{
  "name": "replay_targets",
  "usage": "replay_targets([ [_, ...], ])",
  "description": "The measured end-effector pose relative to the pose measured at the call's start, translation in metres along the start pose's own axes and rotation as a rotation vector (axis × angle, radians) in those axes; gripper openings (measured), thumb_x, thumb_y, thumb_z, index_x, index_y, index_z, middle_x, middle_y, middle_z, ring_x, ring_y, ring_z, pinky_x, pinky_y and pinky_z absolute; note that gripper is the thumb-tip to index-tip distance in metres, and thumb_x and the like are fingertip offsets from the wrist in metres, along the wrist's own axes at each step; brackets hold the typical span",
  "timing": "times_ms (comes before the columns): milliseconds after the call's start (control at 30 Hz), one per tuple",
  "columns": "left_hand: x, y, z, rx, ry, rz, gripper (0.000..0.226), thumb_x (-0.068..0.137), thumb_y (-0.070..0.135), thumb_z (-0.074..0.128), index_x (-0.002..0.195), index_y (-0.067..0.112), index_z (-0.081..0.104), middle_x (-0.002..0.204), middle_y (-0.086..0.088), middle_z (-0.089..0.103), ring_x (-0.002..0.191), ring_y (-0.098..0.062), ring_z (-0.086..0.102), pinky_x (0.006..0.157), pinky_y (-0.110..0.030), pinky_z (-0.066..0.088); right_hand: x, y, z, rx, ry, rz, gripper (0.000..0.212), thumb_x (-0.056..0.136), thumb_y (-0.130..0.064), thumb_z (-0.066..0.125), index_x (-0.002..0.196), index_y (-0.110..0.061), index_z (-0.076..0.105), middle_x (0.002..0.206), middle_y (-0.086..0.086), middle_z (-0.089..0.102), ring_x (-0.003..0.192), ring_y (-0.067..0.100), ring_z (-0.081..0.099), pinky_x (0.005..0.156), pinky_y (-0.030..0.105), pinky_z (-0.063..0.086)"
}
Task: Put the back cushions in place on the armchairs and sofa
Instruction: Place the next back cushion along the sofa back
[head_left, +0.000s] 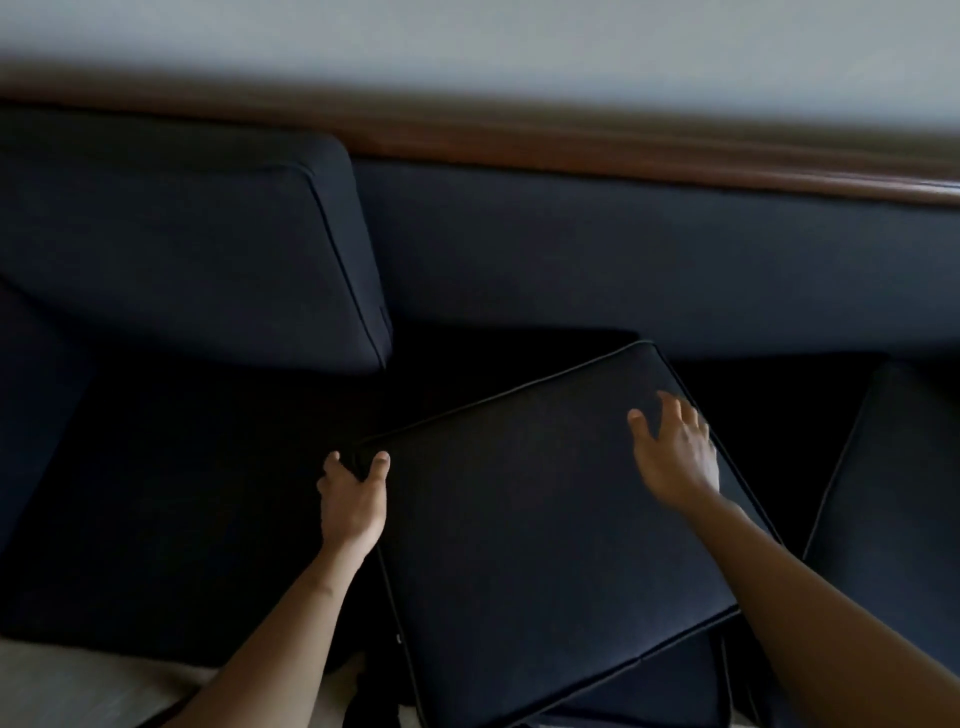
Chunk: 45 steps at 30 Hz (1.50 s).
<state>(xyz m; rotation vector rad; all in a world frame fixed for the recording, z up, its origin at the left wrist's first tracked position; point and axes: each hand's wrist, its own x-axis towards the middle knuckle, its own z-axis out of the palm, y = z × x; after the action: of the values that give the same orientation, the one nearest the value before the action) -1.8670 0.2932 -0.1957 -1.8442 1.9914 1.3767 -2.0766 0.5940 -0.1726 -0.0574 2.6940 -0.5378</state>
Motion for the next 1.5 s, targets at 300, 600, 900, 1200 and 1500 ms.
replay_targets([
  [300,0.036,-0.029,0.056,-0.140,0.110,-0.123,0.107,0.081,0.074,0.075,0.161,0.016,0.033,0.155,-0.016,0.051,0.138,-0.040,0.053,0.114,-0.047,0.044,0.094,0.051,0.045,-0.095,0.051,0.137,0.105,0.090,-0.086,0.038,0.163,-0.011,0.021,0.161,0.023,0.037,0.144,0.047,0.039,0.112,0.064,0.032],
  [600,0.050,-0.024,0.045,-0.381,0.073,-0.196,0.121,0.063,0.064,0.094,0.163,0.025,0.038,0.160,-0.004,0.050,0.144,-0.029,0.051,0.121,-0.049,0.040,0.094,0.052,0.046,-0.102,0.168,0.170,0.106,0.083,-0.093,0.036,0.137,-0.002,0.045,0.130,0.032,0.060,0.116,0.053,0.060,0.097,0.058,0.045],
  [900,0.019,0.022,-0.002,-0.477,0.138,0.088,0.101,0.066,0.059,0.095,0.152,0.033,0.049,0.131,0.020,0.057,0.120,-0.009,0.057,0.095,-0.025,0.045,0.041,0.026,0.003,0.130,0.334,0.205,0.102,0.078,-0.093,0.045,0.129,-0.004,0.046,0.130,0.029,0.059,0.117,0.051,0.059,0.100,0.057,0.043],
  [1200,-0.049,0.108,-0.085,-0.674,0.118,0.492,0.078,0.075,0.048,0.089,0.145,0.033,0.059,0.129,0.016,0.066,0.112,0.012,0.065,0.091,-0.010,0.053,-0.044,-0.011,-0.076,0.498,0.482,0.155,0.097,0.074,-0.103,0.026,0.114,-0.014,0.031,0.124,0.036,0.058,0.110,0.055,0.057,0.086,0.053,0.041],
  [1500,-0.085,0.065,-0.166,-0.212,-0.135,0.547,0.093,0.084,0.041,0.088,0.160,0.047,0.036,0.151,0.018,0.049,0.133,-0.004,0.050,0.099,-0.023,0.044,-0.170,-0.016,-0.100,0.657,0.355,0.171,0.117,0.073,-0.088,0.049,0.151,-0.003,0.027,0.154,0.024,0.044,0.140,0.042,0.045,0.104,0.044,0.039],
])
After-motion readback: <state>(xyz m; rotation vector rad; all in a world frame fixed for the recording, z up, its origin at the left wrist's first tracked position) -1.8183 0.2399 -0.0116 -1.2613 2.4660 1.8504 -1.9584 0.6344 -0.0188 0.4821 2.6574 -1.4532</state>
